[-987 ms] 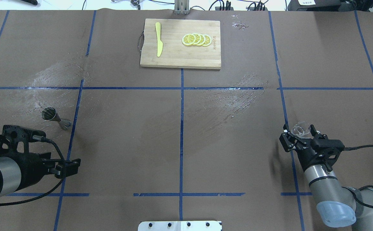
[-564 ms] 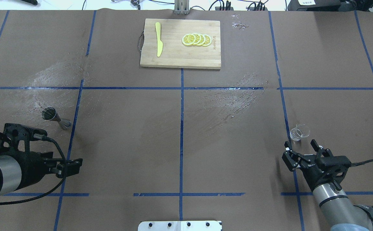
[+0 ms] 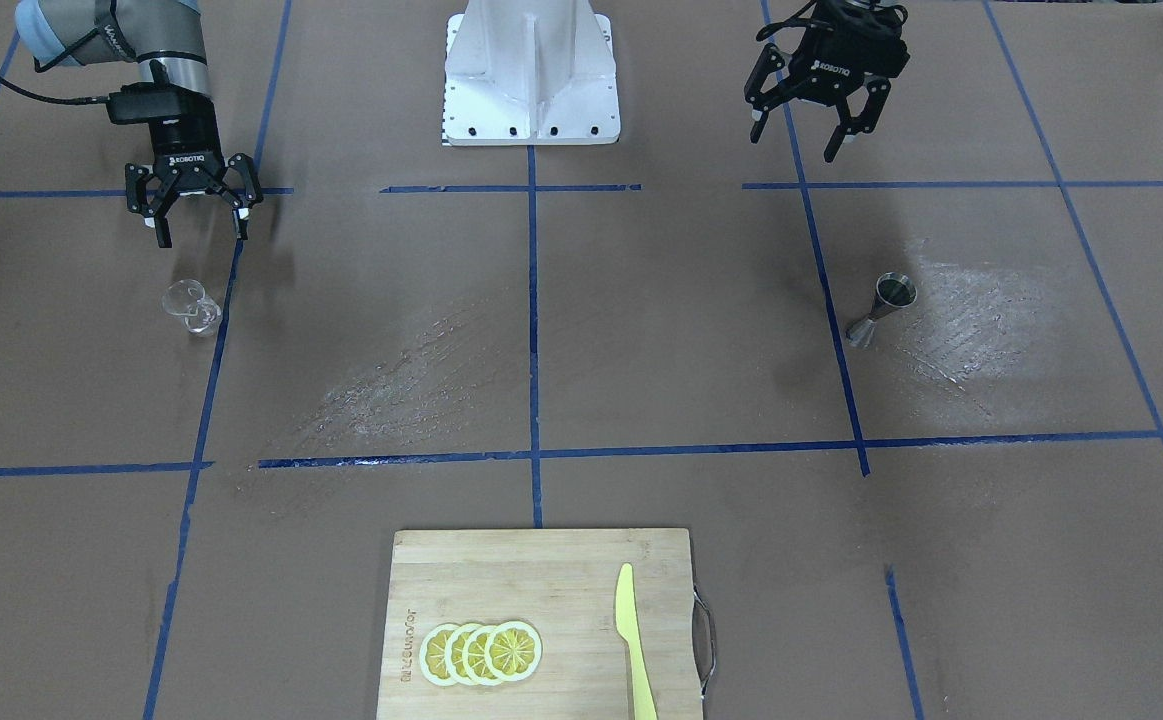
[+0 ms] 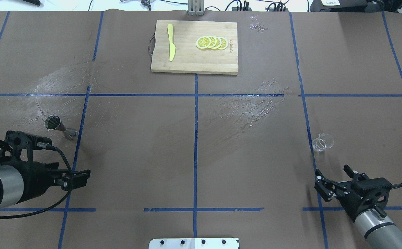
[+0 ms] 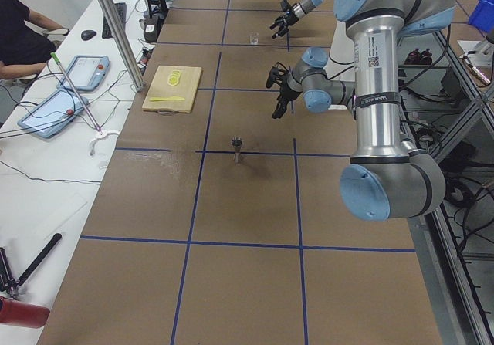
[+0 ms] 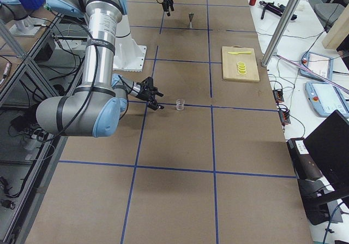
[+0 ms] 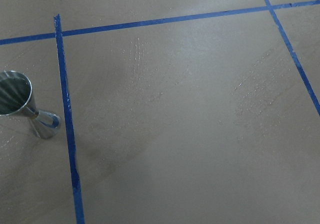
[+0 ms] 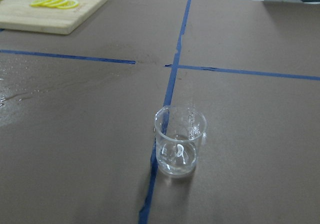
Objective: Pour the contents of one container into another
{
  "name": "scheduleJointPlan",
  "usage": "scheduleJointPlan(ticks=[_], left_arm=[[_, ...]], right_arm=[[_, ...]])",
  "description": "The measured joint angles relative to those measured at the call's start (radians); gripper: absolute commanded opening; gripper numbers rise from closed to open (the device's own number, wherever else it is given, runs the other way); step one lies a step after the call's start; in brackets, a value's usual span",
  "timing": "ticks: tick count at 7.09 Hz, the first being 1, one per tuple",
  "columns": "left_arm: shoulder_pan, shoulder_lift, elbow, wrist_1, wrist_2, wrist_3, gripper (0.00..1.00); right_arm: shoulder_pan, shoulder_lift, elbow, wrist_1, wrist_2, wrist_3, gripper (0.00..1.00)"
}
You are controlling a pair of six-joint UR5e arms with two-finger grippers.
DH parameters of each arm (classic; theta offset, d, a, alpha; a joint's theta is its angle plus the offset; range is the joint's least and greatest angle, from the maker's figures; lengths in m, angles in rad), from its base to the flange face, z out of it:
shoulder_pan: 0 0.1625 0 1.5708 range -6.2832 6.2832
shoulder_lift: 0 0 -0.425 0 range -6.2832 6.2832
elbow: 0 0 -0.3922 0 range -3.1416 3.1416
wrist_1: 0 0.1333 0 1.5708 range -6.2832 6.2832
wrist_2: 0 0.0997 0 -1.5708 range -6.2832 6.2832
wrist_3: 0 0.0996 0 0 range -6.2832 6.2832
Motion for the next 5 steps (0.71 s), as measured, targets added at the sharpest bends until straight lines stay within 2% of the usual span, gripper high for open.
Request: scheduleJointPlan(ticks=[3,5], left_arm=[[-0.062,-0.011,0.005,0.000,-0.041,0.084,1.00],[-0.136,-0.016,0.010,0.000,-0.094,0.174,1.00]], right_arm=[[0.038,-0.138,0.170,-0.022,0.254,-0.010,1.00],[0.231,-0.141,0.257,-0.119,0.527,-0.108,1.00]])
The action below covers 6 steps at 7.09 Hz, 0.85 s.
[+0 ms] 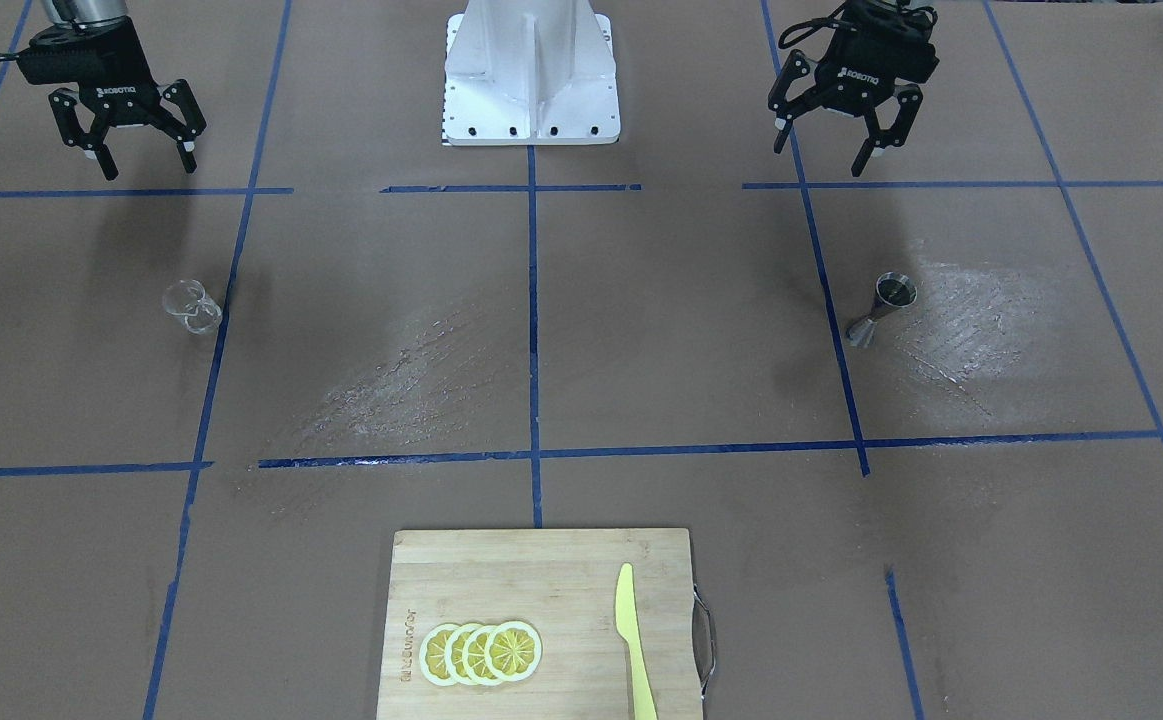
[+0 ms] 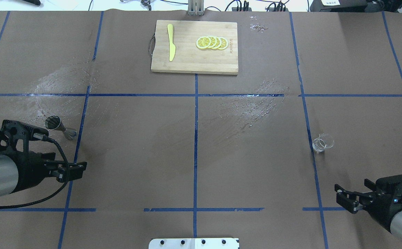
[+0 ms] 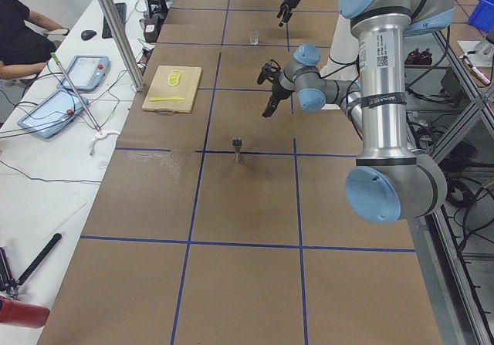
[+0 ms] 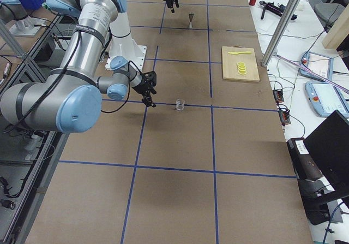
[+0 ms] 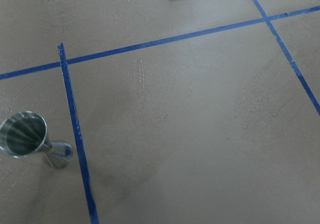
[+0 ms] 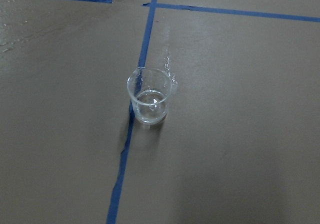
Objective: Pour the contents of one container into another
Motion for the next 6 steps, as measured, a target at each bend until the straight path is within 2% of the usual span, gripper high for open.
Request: scheduleJointPlan(ticks=[1,3,4,6], left_arm=[[-0.046,-0.002,0.004,0.000,-0.043,0.053,1.00],[-0.215,-0.008,0.026,0.020,-0.190,0.233,1.00],[-0.317,-0.031,0.042,0.080,-0.260,0.348,1.00],[-0.514,-0.162,0.105,0.327,-0.336,0.611,1.00]], right_arm=[[0.120,0.018,0.020,-0.046,0.136,-0.088,1.00],[0.458,0.106,0.027,-0.190,0.479,-0.372,1.00],[0.607,0.154,0.024,-0.278,0.622,-0.519,1.00],[0.846,0.256,0.017,-0.485,0.837,-0.783,1.00]])
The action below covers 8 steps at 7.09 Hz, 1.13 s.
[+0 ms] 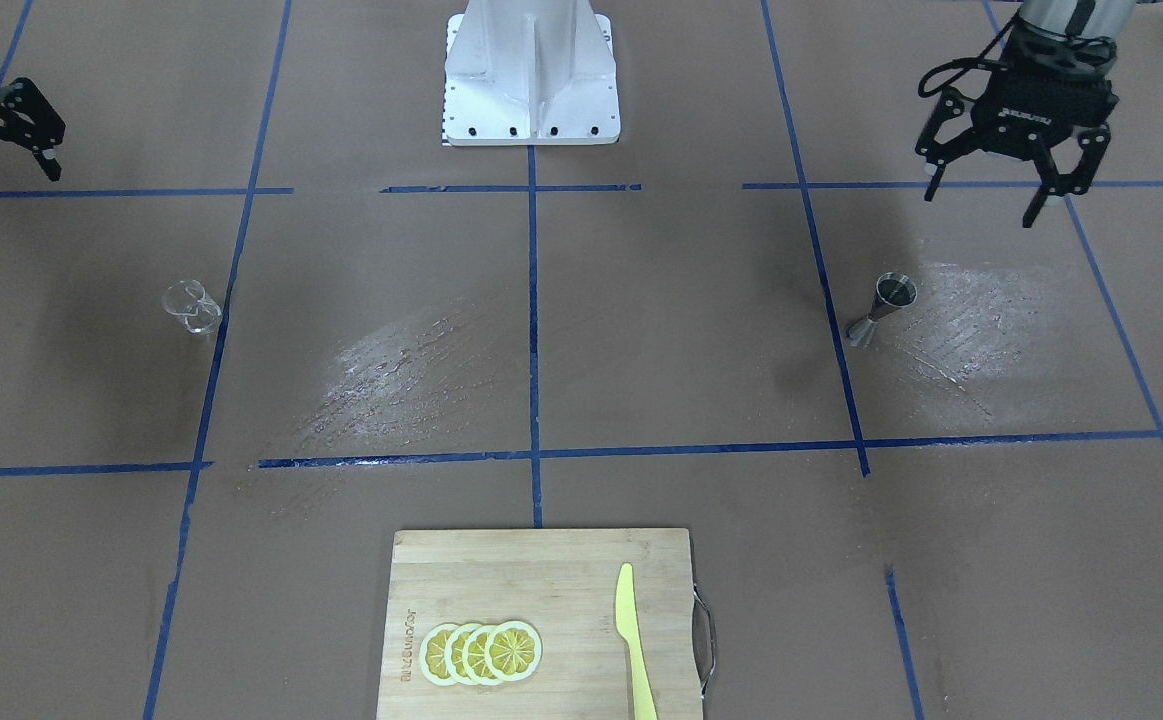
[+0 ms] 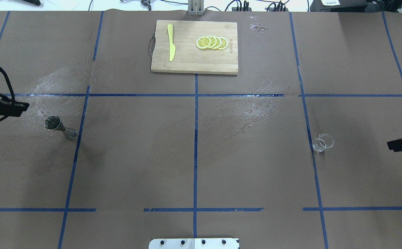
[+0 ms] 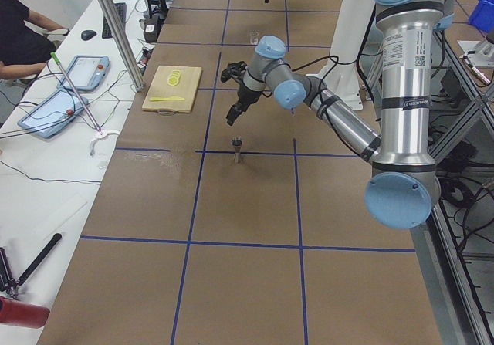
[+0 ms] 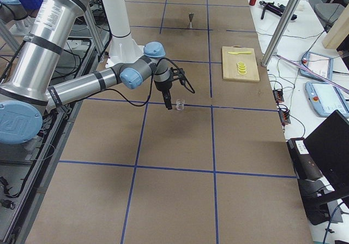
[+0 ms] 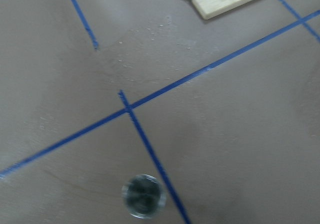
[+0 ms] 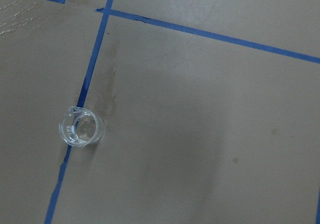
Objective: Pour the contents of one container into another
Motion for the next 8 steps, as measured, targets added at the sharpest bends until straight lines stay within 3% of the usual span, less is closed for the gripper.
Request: scheduleJointPlan(ticks=[2,4,6,8], left_arm=[[-0.227,-0.146,0.189,0.200,-0.162,0.284,1.00],[-0.402,-0.181,0.386,0.229,-0.337,0.478,1.00],[-0.477,-0.167,0.531,0.230,-0.419,0.539,1.00],[-0.499,-0.120,0.578,0.227,-0.432,0.545,1.00]], right_arm=[[0.170,0.058,-0.052,-0.155,0.128,-0.230,1.00],[0.339,0.081,-0.179,-0.194,0.278,-0.396,1.00],[0.421,0.091,-0.263,-0.190,0.310,-0.459,1.00],[0.437,0.131,-0.319,-0.180,0.289,-0.446,1.00]])
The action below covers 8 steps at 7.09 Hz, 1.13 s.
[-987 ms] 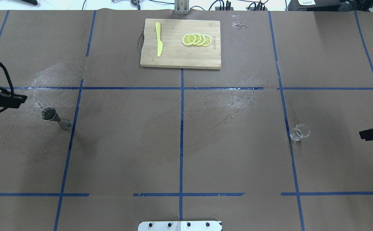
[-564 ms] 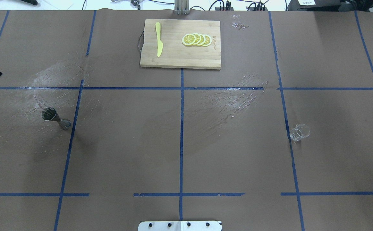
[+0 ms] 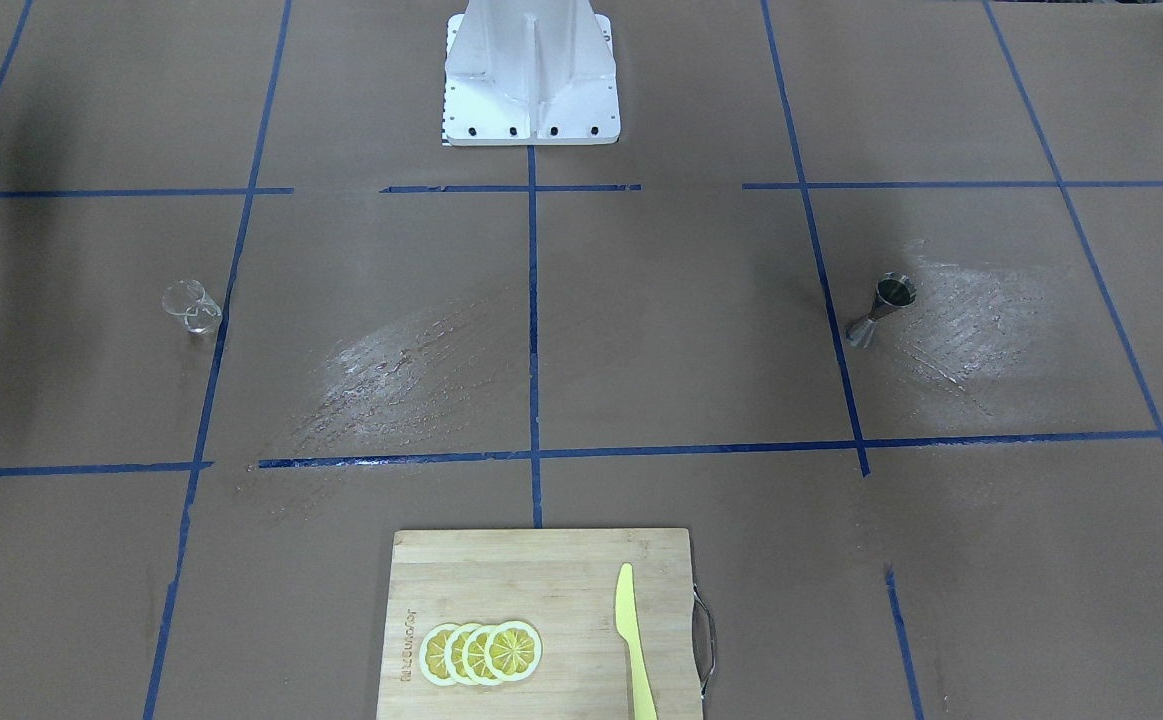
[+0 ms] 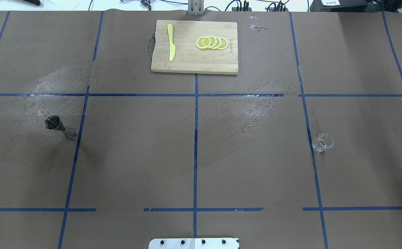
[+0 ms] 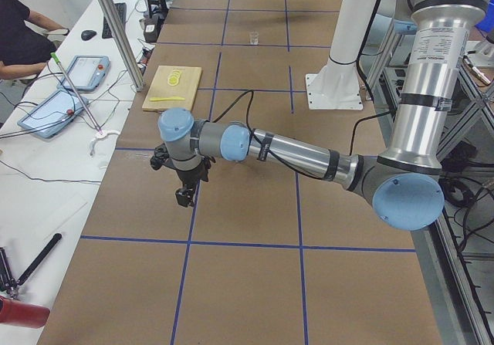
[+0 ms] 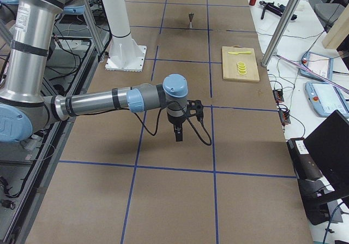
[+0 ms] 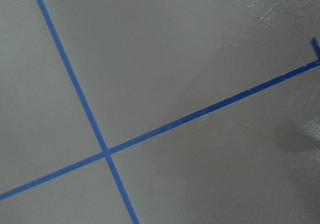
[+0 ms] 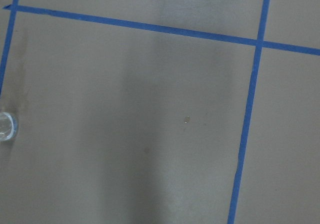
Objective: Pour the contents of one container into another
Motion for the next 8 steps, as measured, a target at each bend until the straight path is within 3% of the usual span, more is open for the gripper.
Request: scheduleJointPlan(ticks=[4,8], left_arm=[[-0.053,0.044,0.077,-0.011,-0.005,-0.005,1.00],[-0.057,0.052,0.085,-0.036,-0.004,-0.017,1.00]], right_arm=[[0.058,0.068,-0.121,-0.001,0.008,0.048,1.00],[0.178,0.178,-0.360,0.003,0.125,-0.035,1.00]])
